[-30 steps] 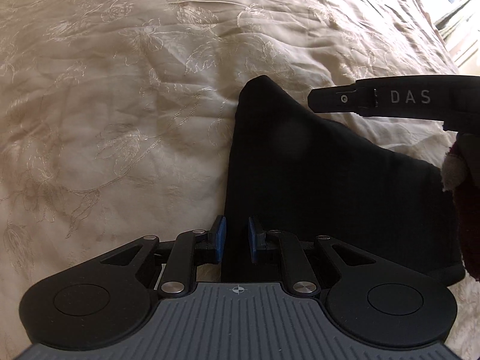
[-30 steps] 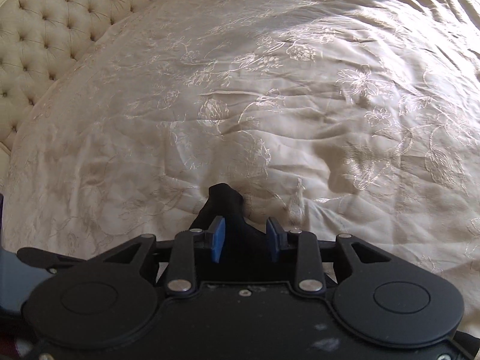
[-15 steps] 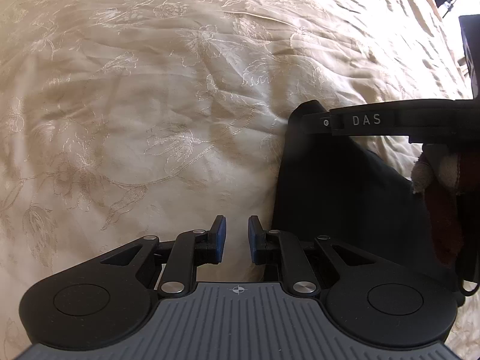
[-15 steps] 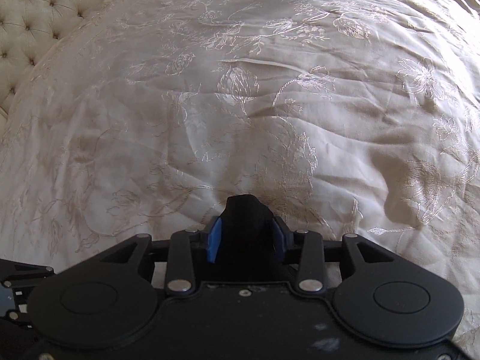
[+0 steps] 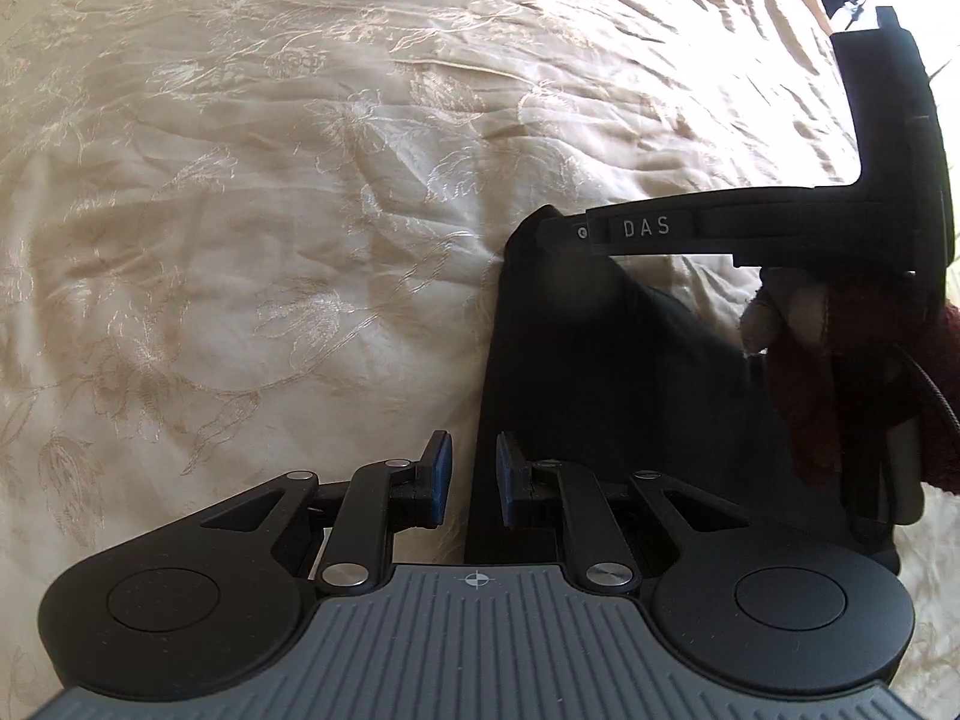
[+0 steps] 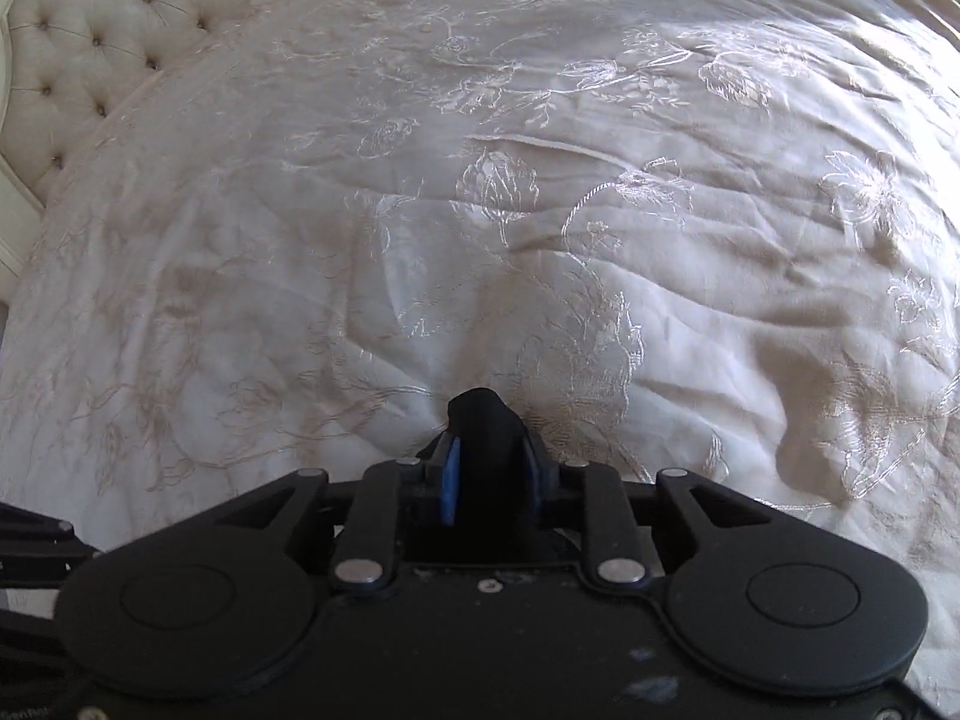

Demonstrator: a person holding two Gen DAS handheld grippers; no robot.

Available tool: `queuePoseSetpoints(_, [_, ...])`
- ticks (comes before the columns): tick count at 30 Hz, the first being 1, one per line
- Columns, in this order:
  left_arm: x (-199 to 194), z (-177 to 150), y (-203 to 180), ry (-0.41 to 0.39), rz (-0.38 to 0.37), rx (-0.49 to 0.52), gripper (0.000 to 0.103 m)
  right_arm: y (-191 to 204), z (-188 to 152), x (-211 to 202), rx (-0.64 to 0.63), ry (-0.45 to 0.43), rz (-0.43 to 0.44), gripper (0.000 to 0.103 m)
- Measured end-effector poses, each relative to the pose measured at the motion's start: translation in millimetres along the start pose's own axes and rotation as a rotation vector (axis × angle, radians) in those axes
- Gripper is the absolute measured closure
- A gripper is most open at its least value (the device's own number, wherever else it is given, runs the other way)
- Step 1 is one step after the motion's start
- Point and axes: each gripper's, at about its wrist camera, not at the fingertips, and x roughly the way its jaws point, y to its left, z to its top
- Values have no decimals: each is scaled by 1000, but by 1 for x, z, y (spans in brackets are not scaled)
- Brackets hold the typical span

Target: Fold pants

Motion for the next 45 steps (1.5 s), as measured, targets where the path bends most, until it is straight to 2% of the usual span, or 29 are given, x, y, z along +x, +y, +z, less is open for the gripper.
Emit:
queuePoseSetpoints(2, [0,0,-7,-2,-9,34,88,3,0,-10,23,-42,-2,76])
queuePoseSetpoints(5, [4,1,-20,2,-38,72,88,3,-10,-46,60,-156,-39,76])
queuePoseSetpoints(8, [12,-3,-35,15,-55,116,87,1,-34,-84,103,-203,-91,76])
queuePoseSetpoints(11, [21,-11,-48,35,-64,159,87,0,-73,-110,110,-175,-192,76])
queuePoseSetpoints(14, [33,-22,-57,67,-51,195,87,-8,-117,-117,159,-85,-299,76])
queuePoseSetpoints(17, [46,-29,-62,88,-24,231,87,-15,-163,-119,222,18,-452,77])
queuePoseSetpoints(19, [49,-28,-65,95,-22,244,81,-16,-183,-127,254,7,-495,79])
queuePoseSetpoints(20, [50,-26,-65,99,-33,246,74,-14,-188,-130,259,-1,-506,80])
queuePoseSetpoints(23, [51,-25,-69,100,-43,261,64,-10,-193,-137,256,-13,-519,78])
queuePoseSetpoints(29, [31,-34,-73,36,-24,284,64,-16,-194,-158,359,-121,-570,65])
queuePoseSetpoints(33, [15,-39,-62,5,-35,253,64,-32,-200,-163,436,-122,-564,60])
queuePoseSetpoints(38, [8,-35,-50,-15,-35,226,64,-52,-212,-160,533,-102,-505,56])
queuePoseSetpoints(45, [18,-23,-35,-13,-80,185,64,-72,-214,-147,633,-112,-415,41])
